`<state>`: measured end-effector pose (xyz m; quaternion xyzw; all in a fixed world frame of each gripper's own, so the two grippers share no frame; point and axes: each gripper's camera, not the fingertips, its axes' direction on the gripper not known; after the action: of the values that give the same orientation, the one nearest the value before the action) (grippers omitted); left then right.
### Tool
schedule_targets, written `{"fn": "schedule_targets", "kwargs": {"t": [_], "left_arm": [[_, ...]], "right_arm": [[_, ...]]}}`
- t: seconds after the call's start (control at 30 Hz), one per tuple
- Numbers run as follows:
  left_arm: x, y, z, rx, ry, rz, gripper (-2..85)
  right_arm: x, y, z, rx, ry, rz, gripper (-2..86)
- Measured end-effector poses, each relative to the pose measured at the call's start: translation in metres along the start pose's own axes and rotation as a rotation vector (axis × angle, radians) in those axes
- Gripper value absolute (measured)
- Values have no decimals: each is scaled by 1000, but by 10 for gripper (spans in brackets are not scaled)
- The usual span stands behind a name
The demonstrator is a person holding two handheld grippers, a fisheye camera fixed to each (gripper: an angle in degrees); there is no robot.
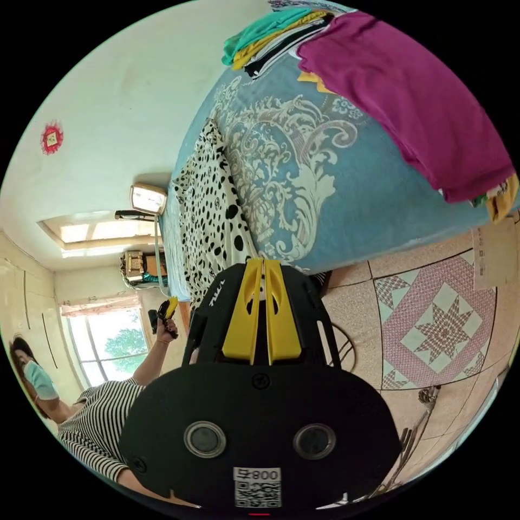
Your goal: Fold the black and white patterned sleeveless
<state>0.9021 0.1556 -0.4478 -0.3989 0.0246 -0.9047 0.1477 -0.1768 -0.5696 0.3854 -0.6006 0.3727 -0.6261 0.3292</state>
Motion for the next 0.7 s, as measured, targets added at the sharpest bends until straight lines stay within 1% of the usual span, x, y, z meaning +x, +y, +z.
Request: {"fn": "schedule_targets", "kwargs": {"t": [0.07, 0.17, 0.3, 0.33, 0.43, 0.57, 0.63, 0.7], "left_arm": [[13, -28, 10, 2, 6, 31, 29], [41, -83, 35, 3, 4, 101, 33], [83, -168, 86, -25, -64, 212, 36], [94, -191, 100, -25, -81, 244, 39], [121, -249, 131, -32, -100, 339, 48], [140, -323, 161, -47, -177, 425, 60], [149, -372, 177, -47, -225, 469, 66], [157, -407, 188, -44, -235, 499, 71]], "right_arm": [[-19, -9, 8, 13, -18, -46, 8], [-81, -40, 45, -20, -18, -179, 14], [-208, -101, 134, -115, 2, -437, 23], [-246, -119, 163, -143, 24, -503, 24], [-319, -159, 226, -170, 96, -635, 26], [-348, -211, 269, -136, 203, -678, 33], [-340, -244, 274, -53, 282, -646, 45], [-325, -264, 270, 8, 313, -606, 56]]}}
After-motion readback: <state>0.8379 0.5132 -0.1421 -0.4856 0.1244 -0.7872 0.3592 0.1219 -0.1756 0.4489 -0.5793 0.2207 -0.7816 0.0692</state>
